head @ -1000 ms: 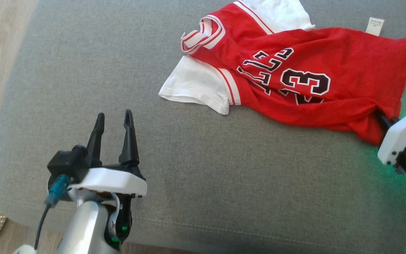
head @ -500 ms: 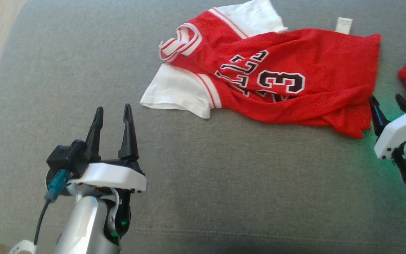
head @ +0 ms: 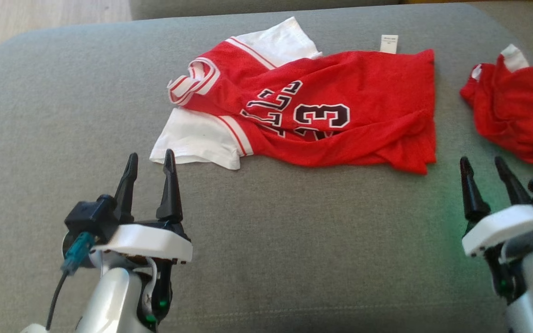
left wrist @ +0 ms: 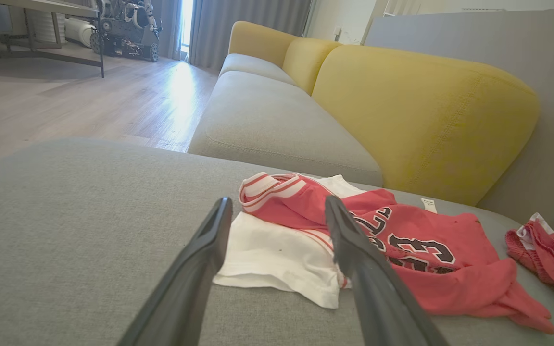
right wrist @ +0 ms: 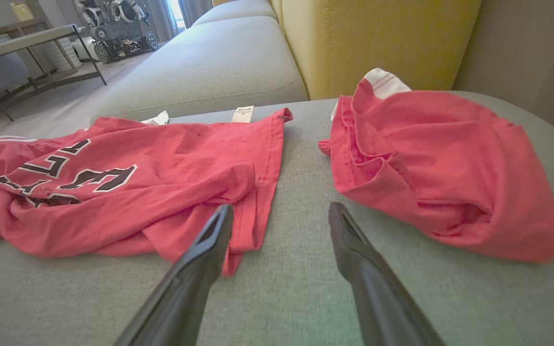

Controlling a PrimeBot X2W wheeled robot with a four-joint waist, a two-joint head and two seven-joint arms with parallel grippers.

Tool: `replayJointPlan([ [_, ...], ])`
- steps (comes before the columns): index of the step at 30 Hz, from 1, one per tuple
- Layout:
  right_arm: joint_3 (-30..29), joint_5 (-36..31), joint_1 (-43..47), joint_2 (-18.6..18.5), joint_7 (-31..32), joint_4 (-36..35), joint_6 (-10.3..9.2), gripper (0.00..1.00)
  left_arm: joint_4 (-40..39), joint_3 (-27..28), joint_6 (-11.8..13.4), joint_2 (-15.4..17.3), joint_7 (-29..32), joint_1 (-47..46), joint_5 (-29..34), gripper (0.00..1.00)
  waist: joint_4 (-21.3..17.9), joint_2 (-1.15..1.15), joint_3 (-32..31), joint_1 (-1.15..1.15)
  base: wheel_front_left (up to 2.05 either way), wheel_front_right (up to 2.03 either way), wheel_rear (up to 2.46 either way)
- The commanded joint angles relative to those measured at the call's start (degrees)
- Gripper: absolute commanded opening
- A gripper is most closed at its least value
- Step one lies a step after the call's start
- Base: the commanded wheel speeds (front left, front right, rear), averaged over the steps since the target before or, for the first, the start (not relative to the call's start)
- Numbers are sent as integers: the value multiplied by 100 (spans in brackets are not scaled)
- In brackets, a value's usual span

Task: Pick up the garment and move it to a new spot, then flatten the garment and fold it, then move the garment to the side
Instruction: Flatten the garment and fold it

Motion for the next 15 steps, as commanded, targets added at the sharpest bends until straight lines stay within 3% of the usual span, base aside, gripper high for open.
replayJointPlan([
  [1,68,-35,-97,-37,-89,-250,-4,100,-167,202,-21,52,-31,-159,60,100,-16,0,-4,0,0,0,0],
  [15,135,-452,266,384,-130,-896,-4,100,-117,129,-35,52,-31,-170,102,100,-83,0,51,0,0,0,0],
])
